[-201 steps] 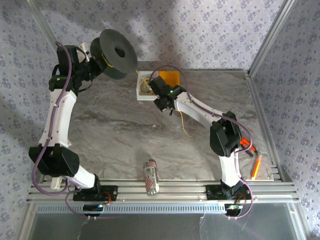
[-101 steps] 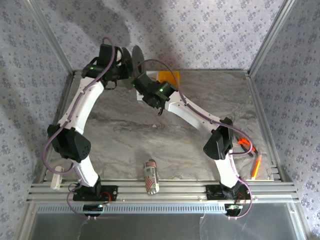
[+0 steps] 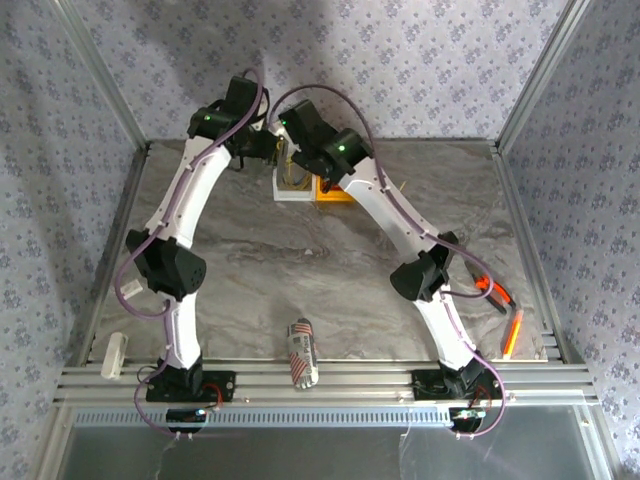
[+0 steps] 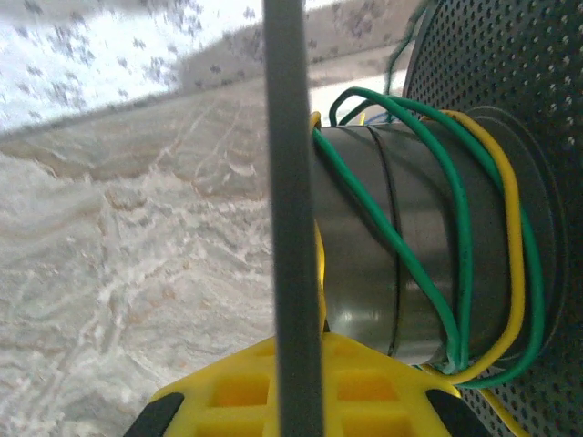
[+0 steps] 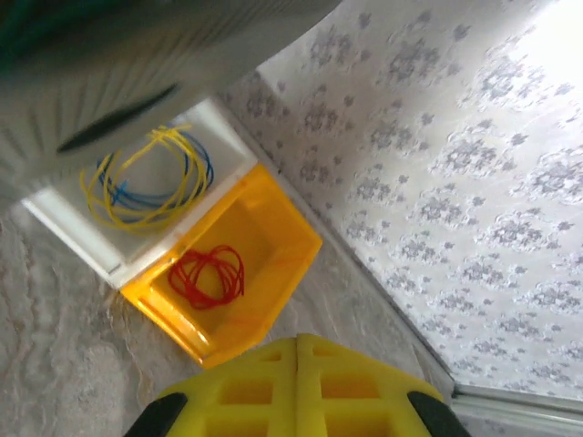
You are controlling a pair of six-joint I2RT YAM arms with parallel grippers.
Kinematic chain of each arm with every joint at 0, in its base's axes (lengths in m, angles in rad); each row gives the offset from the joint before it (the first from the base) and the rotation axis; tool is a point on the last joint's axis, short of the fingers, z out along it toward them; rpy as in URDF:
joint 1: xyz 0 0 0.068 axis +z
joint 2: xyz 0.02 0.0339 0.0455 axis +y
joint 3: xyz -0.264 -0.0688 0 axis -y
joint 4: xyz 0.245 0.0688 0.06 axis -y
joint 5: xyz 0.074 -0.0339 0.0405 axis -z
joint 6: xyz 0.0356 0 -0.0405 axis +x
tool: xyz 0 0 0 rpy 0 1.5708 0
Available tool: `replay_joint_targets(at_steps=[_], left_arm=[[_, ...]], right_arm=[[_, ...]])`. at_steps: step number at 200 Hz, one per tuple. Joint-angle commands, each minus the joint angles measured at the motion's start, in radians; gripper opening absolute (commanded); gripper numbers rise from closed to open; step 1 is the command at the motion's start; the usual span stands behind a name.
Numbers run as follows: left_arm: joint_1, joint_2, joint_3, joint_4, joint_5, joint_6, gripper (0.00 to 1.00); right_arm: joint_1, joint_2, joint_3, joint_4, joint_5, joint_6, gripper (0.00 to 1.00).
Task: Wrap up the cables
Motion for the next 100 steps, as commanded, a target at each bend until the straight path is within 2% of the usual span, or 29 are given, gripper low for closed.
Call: replay_joint_targets(at_steps=[1, 32, 60, 74, 100], left_arm=[[0.038, -0.039, -0.134, -0.110, -0.027, -0.058, 0.00], [0.023, -0.154, -0.444, -0.035, -0.018, -0.072, 0.00], [0.006, -0.312, -0.693, 0.122, -0.058, -0.008, 0.00], [-0.010, -0.371, -0.753, 0.147, -0.071, 0.033, 0.00], [-0.041, -0.441, -0.785, 0.147, -0.031, 0.097, 0.00]], right_arm=[[-0.013, -0.082, 0.036, 0.068, -0.016, 0.105, 0.00], [-0.013, -0.169, -0.195, 0.082, -0.036, 0.182, 0.00], [-0.019, -0.326, -0.614, 0.458, -0.077, 0.082, 0.00], [-0.027, -0.343, -0.658, 0.495, -0.089, 0.055, 0.00], [-0.061, -0.345, -0.636, 0.438, -0.141, 0.047, 0.00]])
